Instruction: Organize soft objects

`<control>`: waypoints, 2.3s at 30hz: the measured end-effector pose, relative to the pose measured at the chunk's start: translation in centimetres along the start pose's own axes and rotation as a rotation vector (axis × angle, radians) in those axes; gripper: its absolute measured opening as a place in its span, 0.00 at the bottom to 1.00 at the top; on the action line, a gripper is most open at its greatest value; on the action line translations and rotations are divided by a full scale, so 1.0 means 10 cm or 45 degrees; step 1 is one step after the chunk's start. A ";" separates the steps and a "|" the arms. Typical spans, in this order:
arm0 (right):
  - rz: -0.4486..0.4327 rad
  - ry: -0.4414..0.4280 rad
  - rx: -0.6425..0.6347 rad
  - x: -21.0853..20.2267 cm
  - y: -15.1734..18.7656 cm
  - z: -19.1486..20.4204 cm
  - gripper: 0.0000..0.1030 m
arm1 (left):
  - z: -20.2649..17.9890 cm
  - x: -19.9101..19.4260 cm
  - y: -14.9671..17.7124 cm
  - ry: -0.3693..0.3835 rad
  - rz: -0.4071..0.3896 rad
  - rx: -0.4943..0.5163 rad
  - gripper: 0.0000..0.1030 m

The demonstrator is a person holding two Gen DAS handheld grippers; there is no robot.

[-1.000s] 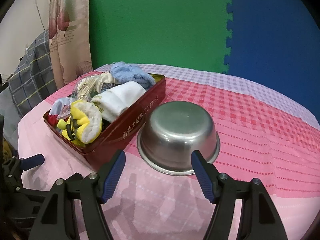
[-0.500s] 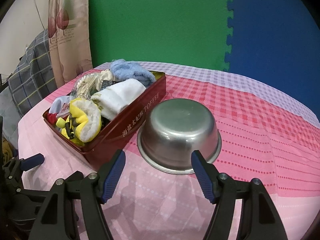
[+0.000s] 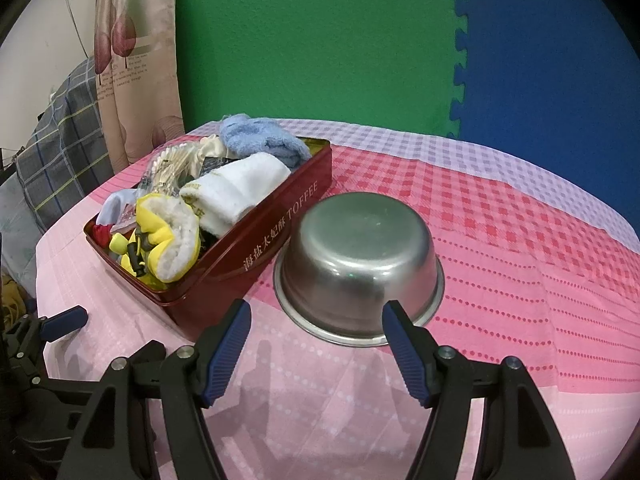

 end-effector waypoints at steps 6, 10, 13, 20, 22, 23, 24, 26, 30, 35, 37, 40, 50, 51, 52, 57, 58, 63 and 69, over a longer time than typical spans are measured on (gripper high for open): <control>0.002 -0.001 -0.002 0.00 0.00 0.00 0.68 | 0.00 0.00 0.00 0.000 0.000 -0.001 1.00; 0.003 -0.001 0.000 0.00 0.00 0.00 0.68 | 0.00 0.00 0.00 0.000 0.000 -0.001 1.00; 0.003 0.000 0.001 0.00 0.00 0.00 0.68 | 0.00 0.00 0.00 0.000 0.000 -0.001 1.00; 0.006 -0.003 0.001 0.01 0.00 0.00 0.68 | 0.00 0.00 0.00 0.000 0.000 -0.001 1.00; 0.008 -0.003 0.002 0.01 0.01 0.00 0.68 | 0.00 0.00 0.00 0.000 0.000 -0.001 1.00; 0.008 -0.004 0.002 0.01 0.00 0.00 0.68 | 0.00 0.00 0.00 -0.001 0.000 -0.001 1.00; 0.009 -0.005 0.001 0.01 0.01 0.00 0.68 | 0.00 0.00 0.00 0.000 0.000 -0.001 1.00; 0.012 -0.006 0.001 0.02 0.01 0.01 0.68 | 0.00 0.00 0.00 -0.001 0.000 -0.001 1.00; 0.014 -0.006 0.001 0.03 0.01 0.02 0.68 | 0.00 0.00 0.00 -0.001 -0.001 -0.002 1.00; 0.017 -0.006 0.003 0.03 0.01 0.02 0.68 | 0.00 0.00 0.00 -0.001 0.000 -0.001 1.00; 0.017 -0.007 0.002 0.03 0.01 0.02 0.68 | 0.00 0.00 0.00 -0.001 0.000 -0.002 1.00; 0.019 -0.007 0.002 0.03 0.01 0.02 0.68 | 0.00 0.00 0.00 -0.001 0.000 -0.001 1.00; 0.018 -0.007 0.003 0.03 0.01 0.01 0.68 | 0.00 0.00 0.00 -0.001 -0.001 -0.002 1.00; 0.018 -0.007 0.003 0.03 0.01 0.02 0.68 | 0.00 0.00 0.00 -0.001 0.000 -0.001 1.00; 0.017 -0.006 0.003 0.03 0.01 0.01 0.68 | 0.00 0.00 0.00 -0.001 0.000 -0.002 1.00; 0.020 -0.007 0.005 0.03 0.01 0.02 0.68 | 0.00 0.00 0.00 -0.001 0.000 -0.001 1.00; 0.020 -0.007 0.005 0.04 0.01 0.02 0.68 | 0.00 0.00 0.00 -0.001 0.000 -0.001 1.00; 0.022 -0.007 0.006 0.04 0.02 0.02 0.68 | 0.00 0.00 0.00 -0.001 0.000 -0.002 1.00; 0.024 -0.007 0.006 0.04 0.02 0.02 0.68 | 0.00 0.00 0.00 -0.001 -0.001 -0.002 1.00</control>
Point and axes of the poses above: each gripper's, at about its wrist camera, not at the fingertips, and x roughly the way its jaws point, z to its left, y to its underside, the point moved 1 cm from there along x, roughly the way its jaws point, and after that the axes turned 3 degrees about -y, right-handed, at the moved point
